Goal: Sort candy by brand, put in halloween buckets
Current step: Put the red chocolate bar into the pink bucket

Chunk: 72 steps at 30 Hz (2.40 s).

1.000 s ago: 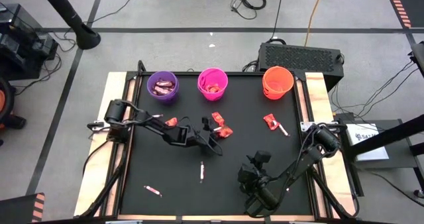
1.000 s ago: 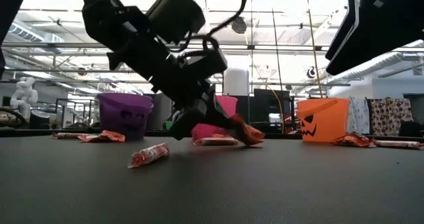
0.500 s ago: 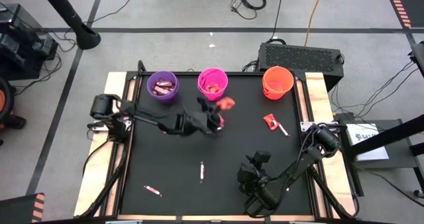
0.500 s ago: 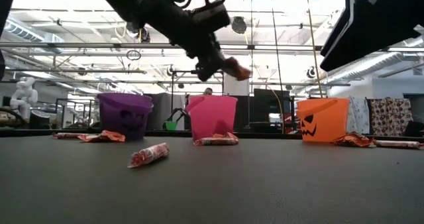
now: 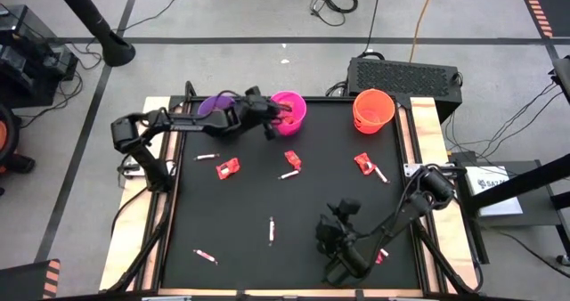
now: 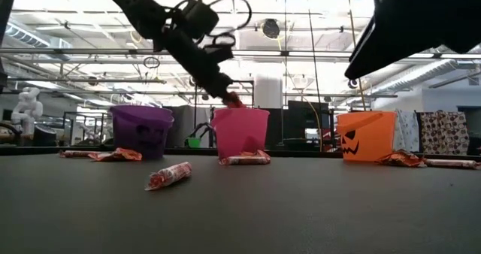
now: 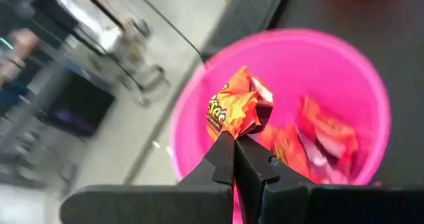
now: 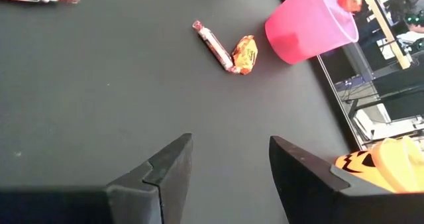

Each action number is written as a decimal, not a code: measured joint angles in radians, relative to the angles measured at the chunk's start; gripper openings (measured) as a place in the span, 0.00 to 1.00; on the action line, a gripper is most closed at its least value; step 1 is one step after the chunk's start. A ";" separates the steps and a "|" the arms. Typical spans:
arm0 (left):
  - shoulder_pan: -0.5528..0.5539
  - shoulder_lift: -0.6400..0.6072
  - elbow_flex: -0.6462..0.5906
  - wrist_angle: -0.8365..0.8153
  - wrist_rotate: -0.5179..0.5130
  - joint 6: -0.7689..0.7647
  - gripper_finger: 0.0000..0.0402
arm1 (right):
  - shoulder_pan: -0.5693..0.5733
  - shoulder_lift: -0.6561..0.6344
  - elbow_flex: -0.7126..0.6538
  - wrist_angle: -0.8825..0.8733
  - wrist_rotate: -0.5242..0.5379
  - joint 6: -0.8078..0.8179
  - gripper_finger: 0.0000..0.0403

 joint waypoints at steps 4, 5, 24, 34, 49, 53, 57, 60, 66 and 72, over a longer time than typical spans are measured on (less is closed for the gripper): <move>0.034 0.002 -0.001 -0.031 0.039 -0.058 0.02 | -0.012 0.000 0.000 0.007 0.000 0.000 0.48; 0.037 0.001 -0.001 -0.037 0.039 -0.063 0.03 | -0.013 0.000 0.000 0.009 0.000 0.000 0.48; -0.024 -0.048 0.018 -0.067 0.071 -0.135 0.34 | -0.035 0.000 0.000 0.055 -0.001 -0.055 0.48; -0.103 -0.256 0.022 -0.308 0.397 -0.140 0.35 | -0.029 0.000 0.000 0.071 -0.009 -0.047 0.48; -0.307 -0.548 -0.111 -0.687 0.471 -0.361 0.35 | -0.031 0.000 0.000 0.131 -0.726 -0.122 0.48; -0.398 -0.606 -0.282 -0.491 0.464 -0.446 0.34 | 0.002 0.000 0.000 0.133 -0.943 -0.091 0.48; -0.510 -0.613 -0.471 -0.123 0.474 -0.512 0.34 | 0.042 0.000 0.000 0.134 -1.001 -0.026 0.48; -0.587 -0.580 -0.578 0.182 0.473 -0.524 0.34 | 0.071 0.000 0.000 0.134 -0.998 0.015 0.48; -0.686 -0.488 -0.681 0.587 0.470 -0.467 0.34 | 0.102 0.000 0.000 0.124 -1.009 0.108 0.48; -0.704 -0.393 -0.681 0.682 0.465 -0.465 0.34 | 0.138 0.000 0.000 0.128 -1.056 0.175 0.48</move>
